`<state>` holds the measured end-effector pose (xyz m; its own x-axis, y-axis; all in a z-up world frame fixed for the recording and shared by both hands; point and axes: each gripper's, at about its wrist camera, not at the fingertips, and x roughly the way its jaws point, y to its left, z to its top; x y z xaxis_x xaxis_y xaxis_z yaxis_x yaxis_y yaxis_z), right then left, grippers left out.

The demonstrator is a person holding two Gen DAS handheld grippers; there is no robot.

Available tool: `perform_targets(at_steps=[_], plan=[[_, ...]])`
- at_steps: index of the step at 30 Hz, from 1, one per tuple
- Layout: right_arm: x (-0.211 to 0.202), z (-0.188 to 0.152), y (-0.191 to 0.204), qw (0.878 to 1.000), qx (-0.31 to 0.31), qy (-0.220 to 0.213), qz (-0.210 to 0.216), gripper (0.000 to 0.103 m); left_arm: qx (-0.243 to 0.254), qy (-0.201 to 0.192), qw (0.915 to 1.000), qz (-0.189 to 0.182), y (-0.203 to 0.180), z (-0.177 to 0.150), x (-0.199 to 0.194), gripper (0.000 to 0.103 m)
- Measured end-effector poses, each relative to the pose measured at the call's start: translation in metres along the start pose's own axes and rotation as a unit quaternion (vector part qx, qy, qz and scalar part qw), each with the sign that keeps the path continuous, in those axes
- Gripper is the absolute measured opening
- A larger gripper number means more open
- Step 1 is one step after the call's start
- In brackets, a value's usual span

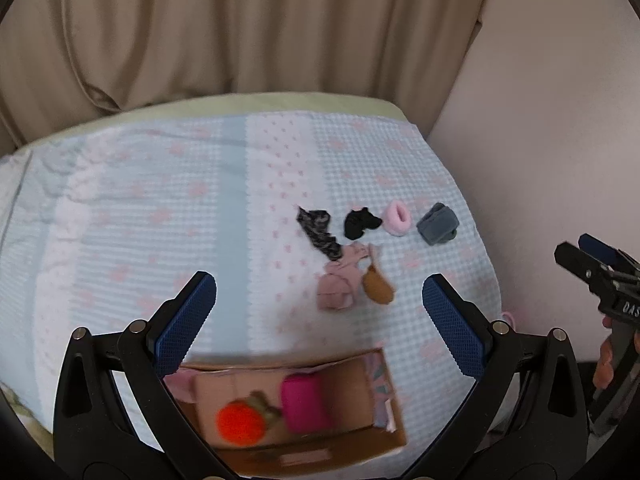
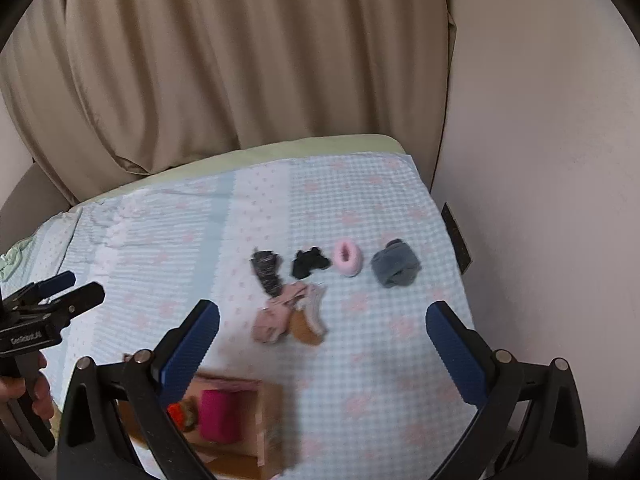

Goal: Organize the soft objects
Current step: 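Lift both tools out of the box back toward the items, then grasp the beige cloth with the left tool while the right tool grasps the grey slipper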

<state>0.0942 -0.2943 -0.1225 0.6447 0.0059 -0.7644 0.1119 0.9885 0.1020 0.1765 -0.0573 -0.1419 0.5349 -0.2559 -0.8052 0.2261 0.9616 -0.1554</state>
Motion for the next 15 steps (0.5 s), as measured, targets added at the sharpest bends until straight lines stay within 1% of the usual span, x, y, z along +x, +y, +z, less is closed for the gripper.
perform_targets(at_steps=[4, 8, 13, 15], plan=[[0.032, 0.015, -0.036, 1.000, -0.007, 0.008, 0.003, 0.103, -0.016, 0.028, 0.9995, -0.003, -0.015, 0.004, 0.043, 0.103], [0.071, 0.024, -0.066, 1.000, -0.020, 0.020, 0.003, 0.103, -0.019, 0.067, 0.9976, -0.001, -0.025, 0.004, 0.095, 0.102], [0.121, 0.025, -0.092, 0.999, -0.016, 0.041, 0.006, 0.103, -0.019, 0.122, 0.9923, -0.007, -0.029, -0.002, 0.161, 0.101], [0.143, 0.025, -0.100, 0.999, -0.012, 0.051, 0.008, 0.103, -0.019, 0.144, 0.9894, -0.009, -0.030, -0.005, 0.187, 0.097]])
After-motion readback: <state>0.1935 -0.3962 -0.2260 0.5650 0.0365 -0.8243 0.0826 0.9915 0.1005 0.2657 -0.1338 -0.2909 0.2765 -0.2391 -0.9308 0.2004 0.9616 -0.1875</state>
